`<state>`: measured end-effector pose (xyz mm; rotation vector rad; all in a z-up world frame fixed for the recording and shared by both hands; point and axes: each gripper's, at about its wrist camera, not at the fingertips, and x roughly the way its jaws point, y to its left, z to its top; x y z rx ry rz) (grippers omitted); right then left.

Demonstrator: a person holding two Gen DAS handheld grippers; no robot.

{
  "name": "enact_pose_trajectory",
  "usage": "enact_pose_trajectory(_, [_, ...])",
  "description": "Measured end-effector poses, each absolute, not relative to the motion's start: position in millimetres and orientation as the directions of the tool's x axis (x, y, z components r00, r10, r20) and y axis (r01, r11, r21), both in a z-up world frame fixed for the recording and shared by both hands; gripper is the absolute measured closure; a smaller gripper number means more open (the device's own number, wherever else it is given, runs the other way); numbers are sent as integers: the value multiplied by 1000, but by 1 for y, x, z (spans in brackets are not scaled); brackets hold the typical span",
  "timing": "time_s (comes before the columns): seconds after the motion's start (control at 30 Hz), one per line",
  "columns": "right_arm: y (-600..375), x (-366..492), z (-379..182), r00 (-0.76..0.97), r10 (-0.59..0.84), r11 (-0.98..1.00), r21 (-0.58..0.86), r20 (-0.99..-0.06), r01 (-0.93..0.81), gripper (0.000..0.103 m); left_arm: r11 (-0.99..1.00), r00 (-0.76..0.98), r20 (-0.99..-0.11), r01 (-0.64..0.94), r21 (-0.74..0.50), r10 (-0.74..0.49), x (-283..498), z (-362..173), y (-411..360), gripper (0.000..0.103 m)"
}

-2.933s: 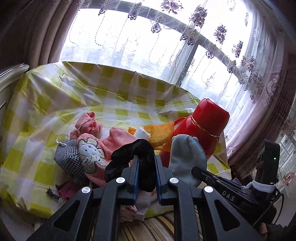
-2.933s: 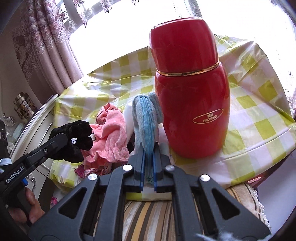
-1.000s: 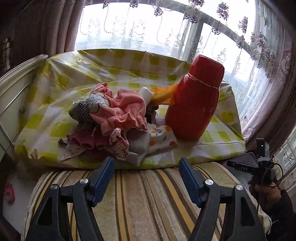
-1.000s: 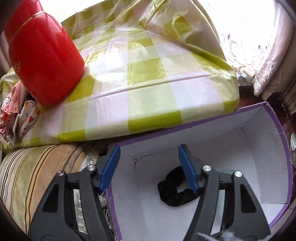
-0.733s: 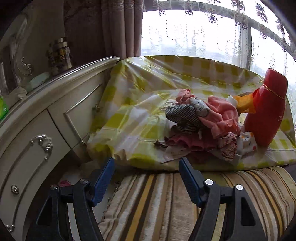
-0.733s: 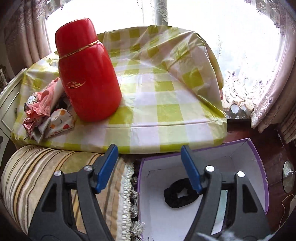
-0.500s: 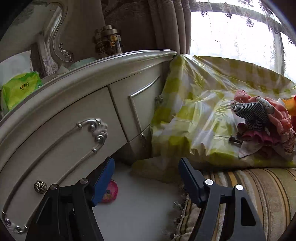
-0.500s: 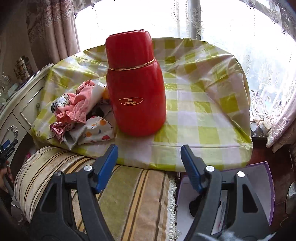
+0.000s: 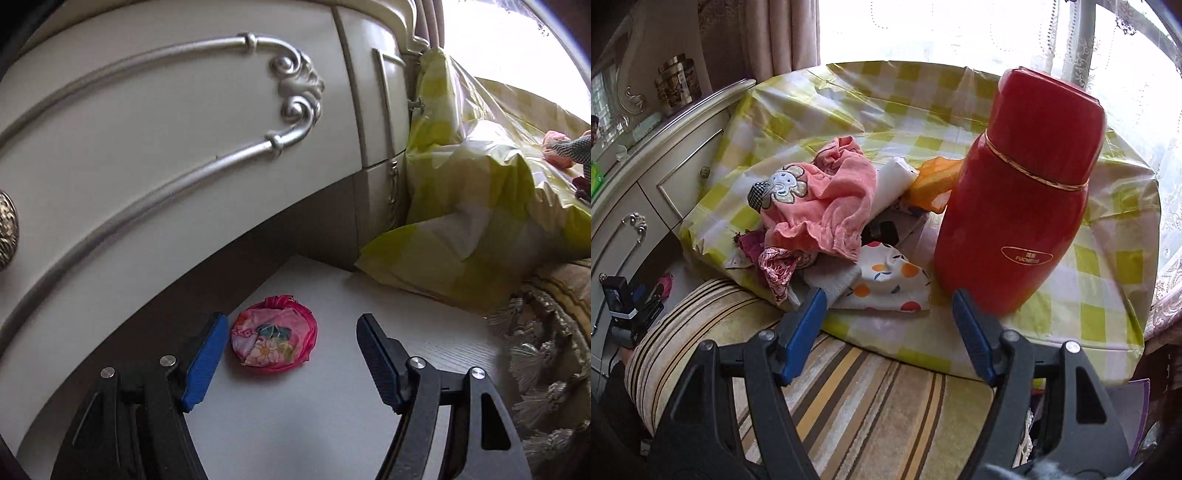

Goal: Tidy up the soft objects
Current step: 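Grasp the pink round pouch on the floor with the left gripper while the right reaches the pile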

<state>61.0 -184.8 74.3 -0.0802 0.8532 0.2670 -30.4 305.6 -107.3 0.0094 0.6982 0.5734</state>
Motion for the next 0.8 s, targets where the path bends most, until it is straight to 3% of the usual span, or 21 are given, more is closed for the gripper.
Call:
enact_pose_trajectory(0.17, [-163,77,75,622,199,959,21,-757,-282,29,824,568,-655,-546,154,498,-15,-130,327,31])
enact_pose_trajectory(0.27, [-153,85,73,610,203,956,21,-766,-292,29,820,515,-714,-553,145,474,-5,-139,337,39])
enact_pose_trajectory(0.37, [-144,93,68,590,214,951,27,-779,-308,29,816,490,-742,-562,133,458,0,-142,343,40])
enact_pose_trajectory(0.5, [-132,101,59,564,223,945,33,-795,-327,29,828,480,-754,-542,147,448,6,-142,337,63])
enact_pose_trajectory(0.8, [-108,118,47,546,265,931,64,-795,-358,28,878,513,-760,-454,153,398,4,-133,310,75])
